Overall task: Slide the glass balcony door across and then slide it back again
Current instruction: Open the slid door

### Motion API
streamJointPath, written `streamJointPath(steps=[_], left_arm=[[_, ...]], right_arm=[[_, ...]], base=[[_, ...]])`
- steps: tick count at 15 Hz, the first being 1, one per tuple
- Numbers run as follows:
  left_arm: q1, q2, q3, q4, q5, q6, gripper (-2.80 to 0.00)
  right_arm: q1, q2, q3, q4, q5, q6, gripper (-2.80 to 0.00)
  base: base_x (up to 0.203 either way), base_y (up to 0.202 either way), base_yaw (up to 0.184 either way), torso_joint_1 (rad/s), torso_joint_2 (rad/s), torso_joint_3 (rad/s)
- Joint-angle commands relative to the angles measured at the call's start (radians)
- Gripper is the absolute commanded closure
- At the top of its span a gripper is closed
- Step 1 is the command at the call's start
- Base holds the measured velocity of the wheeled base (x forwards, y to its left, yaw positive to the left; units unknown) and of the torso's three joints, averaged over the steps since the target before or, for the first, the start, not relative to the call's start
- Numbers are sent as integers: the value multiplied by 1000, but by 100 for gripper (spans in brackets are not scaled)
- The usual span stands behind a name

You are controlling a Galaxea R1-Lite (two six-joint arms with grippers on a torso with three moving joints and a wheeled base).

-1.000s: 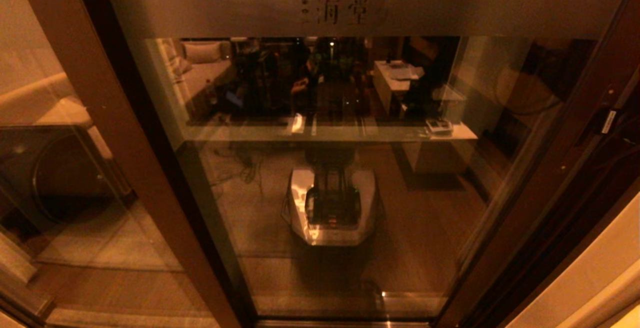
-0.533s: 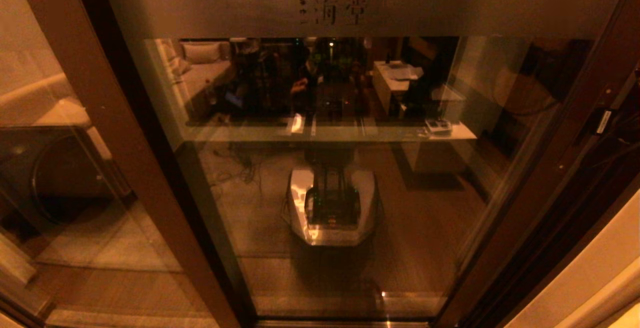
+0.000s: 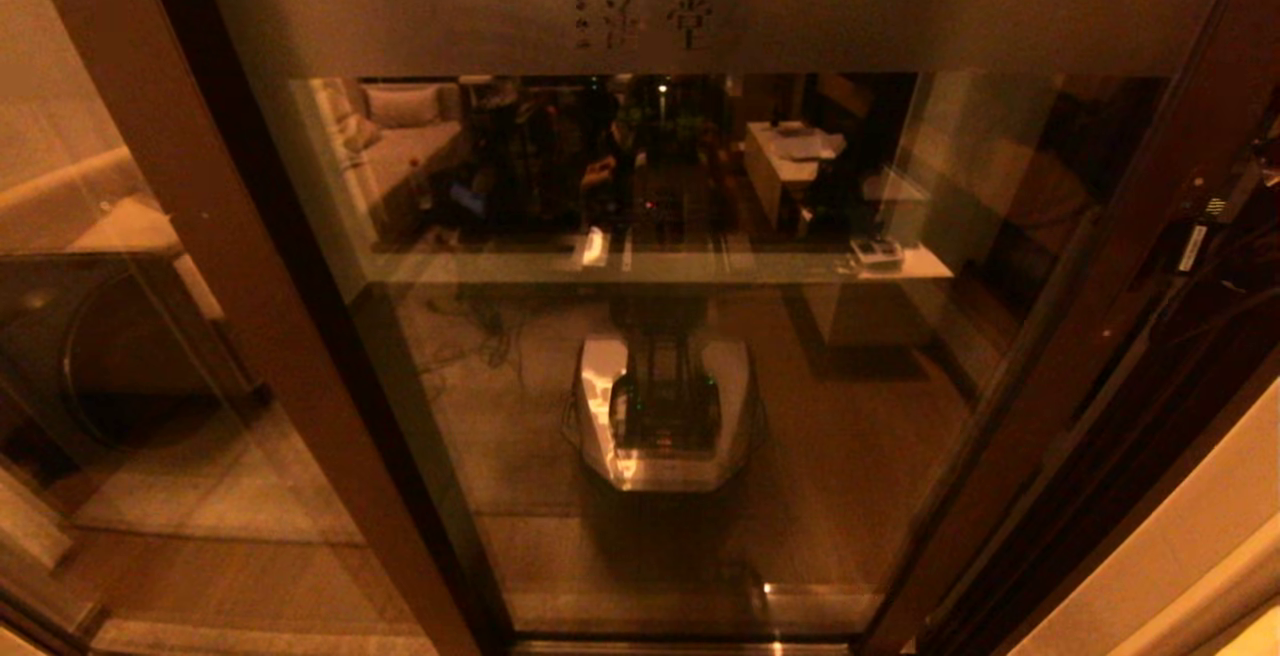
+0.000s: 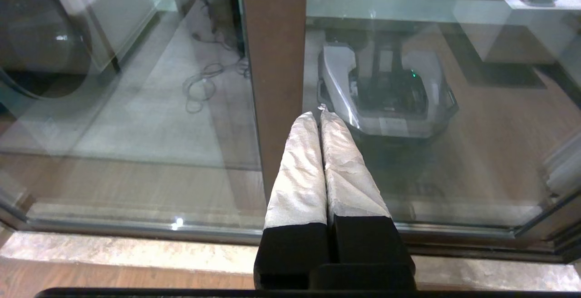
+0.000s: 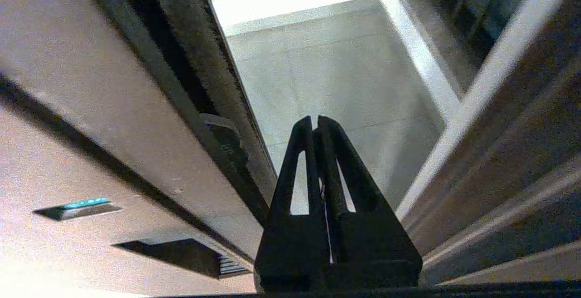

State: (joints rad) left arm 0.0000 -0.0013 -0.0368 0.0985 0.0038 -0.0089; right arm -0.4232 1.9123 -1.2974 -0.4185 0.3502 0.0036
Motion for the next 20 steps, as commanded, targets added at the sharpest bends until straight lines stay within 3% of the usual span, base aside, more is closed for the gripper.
streamJointPath(steps=[1, 20], left_arm=[[0, 0, 0, 0, 1, 0, 0], [0, 0, 0, 1, 1, 0, 0]], right_arm=[[3, -11, 4, -4, 3, -1, 0], [143, -79, 101, -5, -50, 21, 0]], base=[[0, 0, 0, 0, 0, 0], [0, 0, 0, 0, 0, 0]])
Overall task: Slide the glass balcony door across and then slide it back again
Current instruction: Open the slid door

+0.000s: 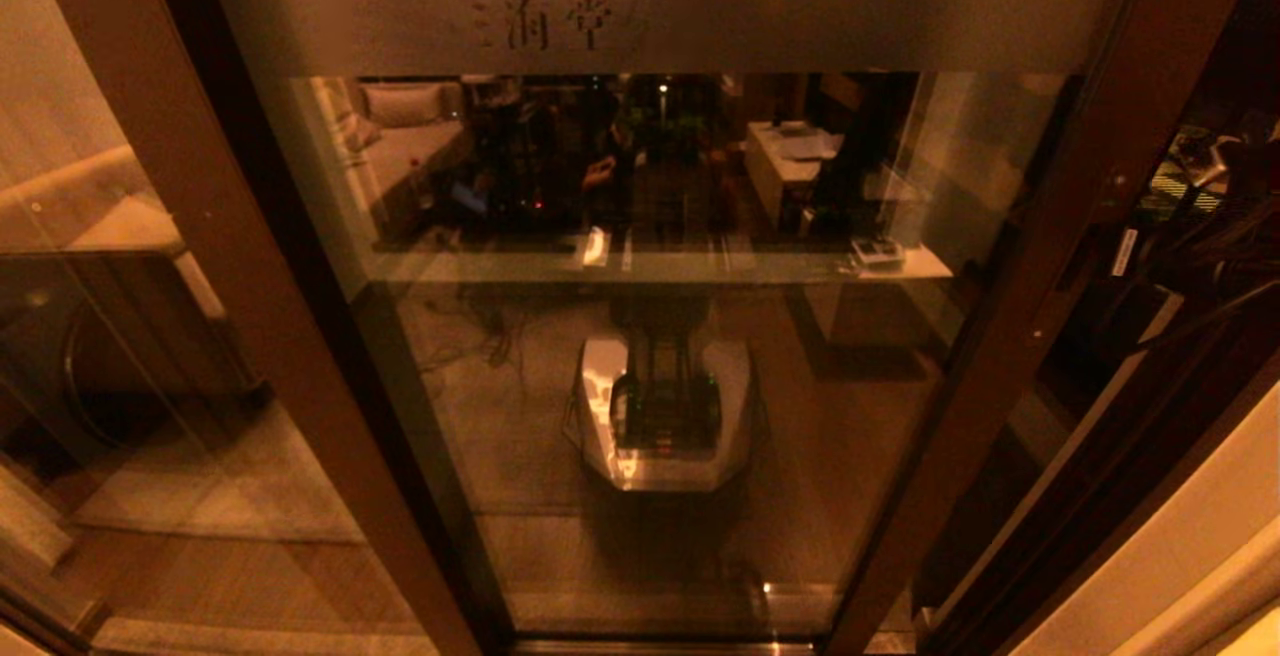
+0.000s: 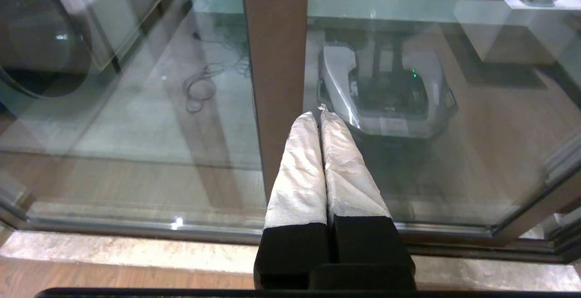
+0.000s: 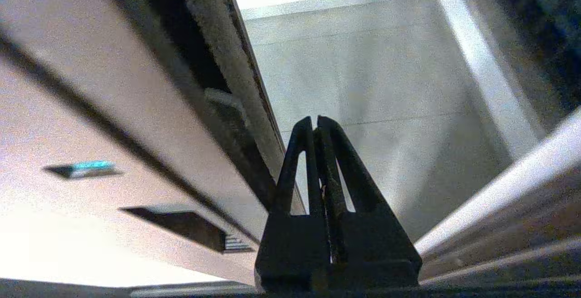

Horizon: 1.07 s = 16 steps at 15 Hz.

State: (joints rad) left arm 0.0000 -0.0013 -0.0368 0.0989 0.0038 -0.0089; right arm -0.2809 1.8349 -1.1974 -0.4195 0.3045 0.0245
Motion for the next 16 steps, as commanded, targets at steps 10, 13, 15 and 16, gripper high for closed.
streamJointPath(steps=[10, 13, 15, 16], left_arm=[[0, 0, 0, 0, 1, 0, 0], [0, 0, 0, 1, 1, 0, 0], [0, 0, 0, 1, 1, -2, 0], [0, 0, 0, -1, 1, 0, 0]], right_arm=[[71, -46, 44, -4, -28, 28, 0], [88, -46, 40, -4, -31, 47, 0], [103, -60, 45, -4, -33, 59, 0], [103, -59, 49, -4, -33, 60, 0]], base=[[0, 0, 0, 0, 0, 0], [0, 0, 0, 0, 0, 0], [0, 0, 0, 0, 0, 0], [0, 0, 0, 0, 0, 0]])
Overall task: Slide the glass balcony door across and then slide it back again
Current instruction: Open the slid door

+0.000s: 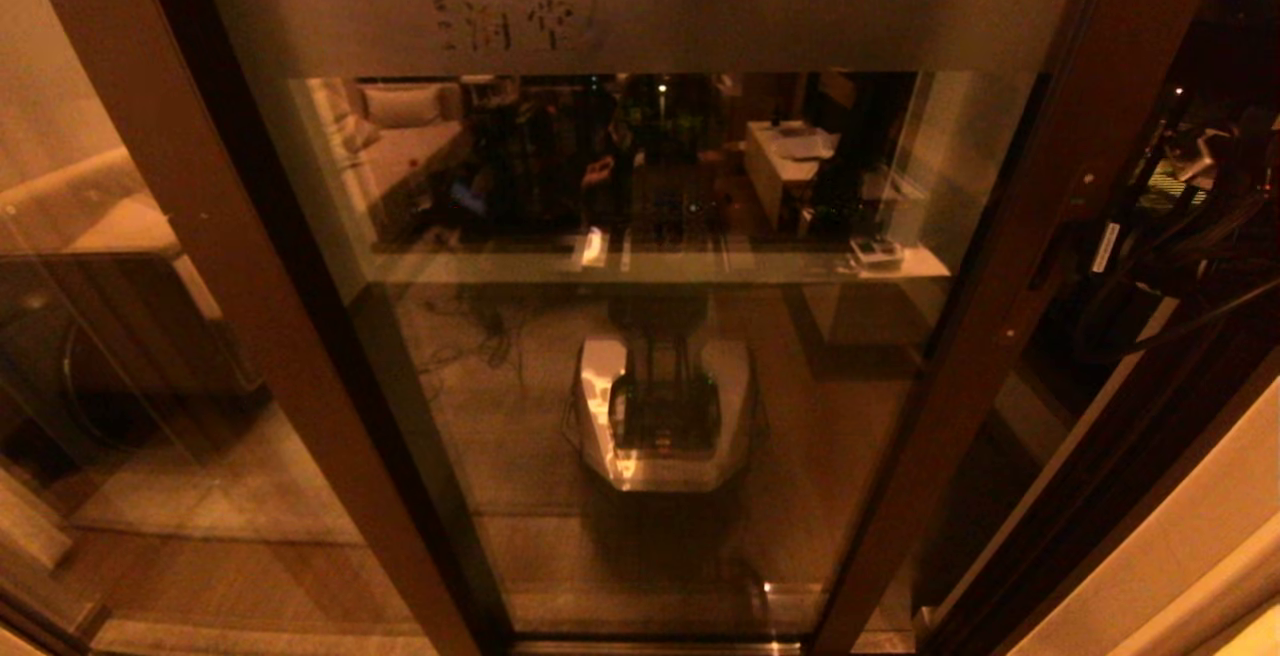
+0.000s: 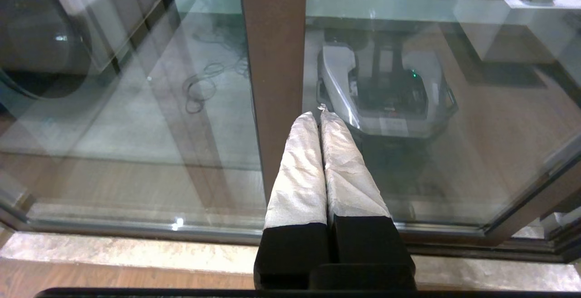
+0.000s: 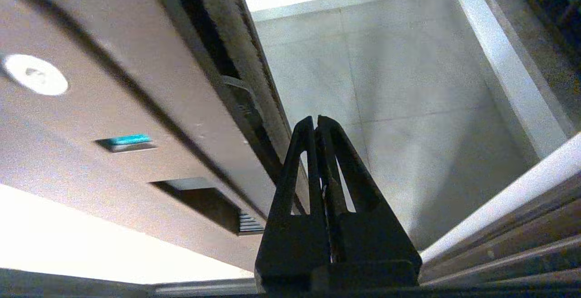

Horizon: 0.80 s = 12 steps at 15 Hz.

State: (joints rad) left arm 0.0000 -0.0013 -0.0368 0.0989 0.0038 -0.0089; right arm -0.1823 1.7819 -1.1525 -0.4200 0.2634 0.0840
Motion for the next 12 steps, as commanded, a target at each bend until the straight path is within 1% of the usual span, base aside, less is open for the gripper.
streamJointPath(steps=[1, 5, 11, 12], left_arm=[[0, 0, 0, -1, -1, -2, 0], [0, 0, 0, 1, 1, 0, 0], [0, 0, 0, -1, 0, 0, 0], [0, 0, 2, 1, 0, 0, 0]], right_arm=[[4, -1, 5, -3, 8, 0, 0], [9, -26, 45, -6, 9, 0, 0], [63, -61, 77, -8, 5, 0, 0], [78, -60, 78, -8, -9, 1, 0]], base=[[0, 0, 0, 0, 0, 0], [0, 0, 0, 0, 0, 0], [0, 0, 0, 0, 0, 0], [0, 0, 0, 0, 0, 0]])
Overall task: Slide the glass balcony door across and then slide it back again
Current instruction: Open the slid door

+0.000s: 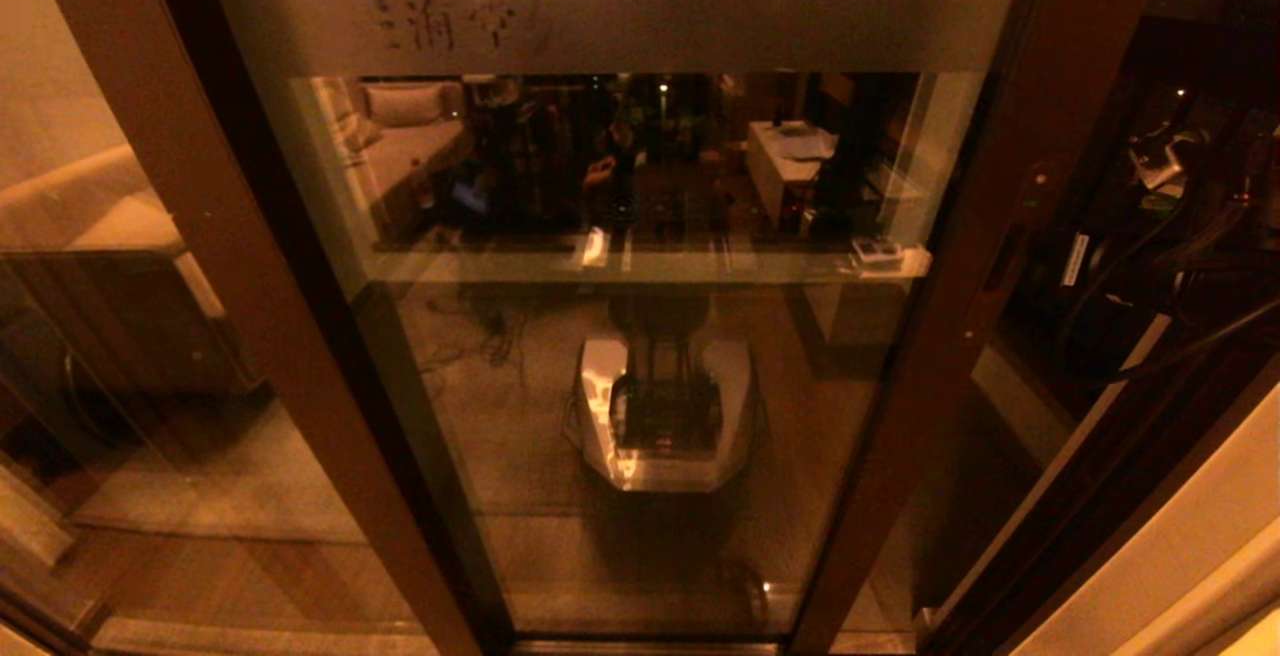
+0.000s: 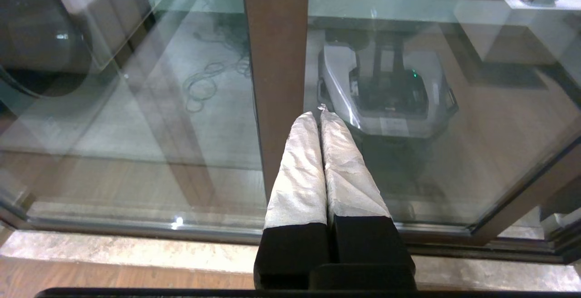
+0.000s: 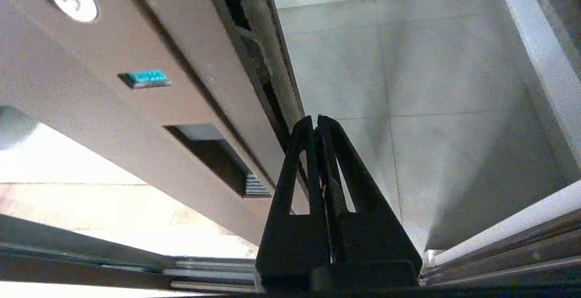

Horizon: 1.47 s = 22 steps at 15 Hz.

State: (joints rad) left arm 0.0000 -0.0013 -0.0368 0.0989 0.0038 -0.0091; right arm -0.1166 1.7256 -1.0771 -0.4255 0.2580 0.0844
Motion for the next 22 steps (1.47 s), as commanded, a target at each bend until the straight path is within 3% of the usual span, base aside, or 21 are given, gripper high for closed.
streamJointPath(steps=[1, 6, 17, 22], left_arm=[[0, 0, 0, 0, 1, -1, 0], [0, 0, 0, 1, 1, 0, 0], [0, 0, 0, 0, 1, 0, 0], [0, 0, 0, 0, 0, 0, 0]], right_arm=[[30, -3, 3, -2, -25, 4, 0], [92, 0, 2, -4, -72, 21, 0], [169, 5, -7, -5, -76, 47, 0], [222, 10, -7, -6, -131, 46, 0]], base=[[0, 0, 0, 0, 0, 0], [0, 0, 0, 0, 0, 0], [0, 0, 0, 0, 0, 0], [0, 0, 0, 0, 0, 0]])
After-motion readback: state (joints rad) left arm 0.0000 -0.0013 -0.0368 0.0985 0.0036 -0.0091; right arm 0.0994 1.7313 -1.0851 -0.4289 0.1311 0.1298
